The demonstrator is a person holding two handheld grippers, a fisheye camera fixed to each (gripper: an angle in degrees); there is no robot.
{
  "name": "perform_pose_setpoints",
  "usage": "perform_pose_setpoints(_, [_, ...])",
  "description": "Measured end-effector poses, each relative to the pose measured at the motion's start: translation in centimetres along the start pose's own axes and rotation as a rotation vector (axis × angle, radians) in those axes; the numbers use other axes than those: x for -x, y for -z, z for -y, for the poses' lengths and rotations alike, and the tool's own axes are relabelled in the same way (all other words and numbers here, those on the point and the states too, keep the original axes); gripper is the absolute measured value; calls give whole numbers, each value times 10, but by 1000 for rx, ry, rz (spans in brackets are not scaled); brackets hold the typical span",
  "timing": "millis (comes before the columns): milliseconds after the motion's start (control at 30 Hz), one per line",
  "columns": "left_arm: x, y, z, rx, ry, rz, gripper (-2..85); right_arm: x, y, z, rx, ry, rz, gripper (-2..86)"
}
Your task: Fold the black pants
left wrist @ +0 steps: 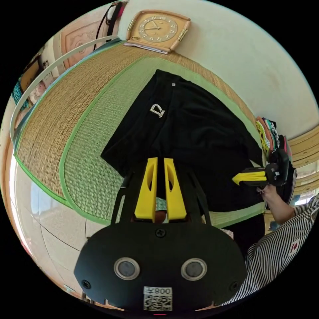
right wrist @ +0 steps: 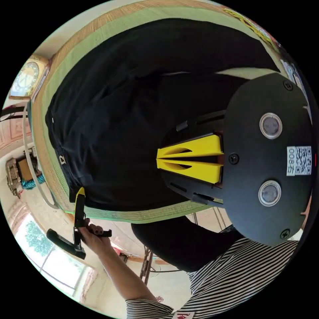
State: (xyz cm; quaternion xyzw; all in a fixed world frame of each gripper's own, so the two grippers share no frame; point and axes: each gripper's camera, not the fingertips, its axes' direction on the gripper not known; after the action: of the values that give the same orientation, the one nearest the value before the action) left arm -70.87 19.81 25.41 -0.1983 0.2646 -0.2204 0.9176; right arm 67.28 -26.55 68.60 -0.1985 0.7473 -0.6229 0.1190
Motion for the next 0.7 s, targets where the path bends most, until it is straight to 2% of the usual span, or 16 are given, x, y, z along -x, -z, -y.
perform_pose_setpoints(133, [-4,28,4,-79,-12,18,15,5,9,2,7,15,-12,-2])
perform_pose_setpoints(200, [-5,23,8,-17,-21,37,11,10,-5,5,67,55,-74,0])
perform_pose_setpoints(400, [3,35,19,-19,6,-71,3,13,-2,11,31,80,-114,2])
perform_pose_setpoints(700, [-27,71,59,-104,-87,-136,7,-6,7,15,19,13,7,2])
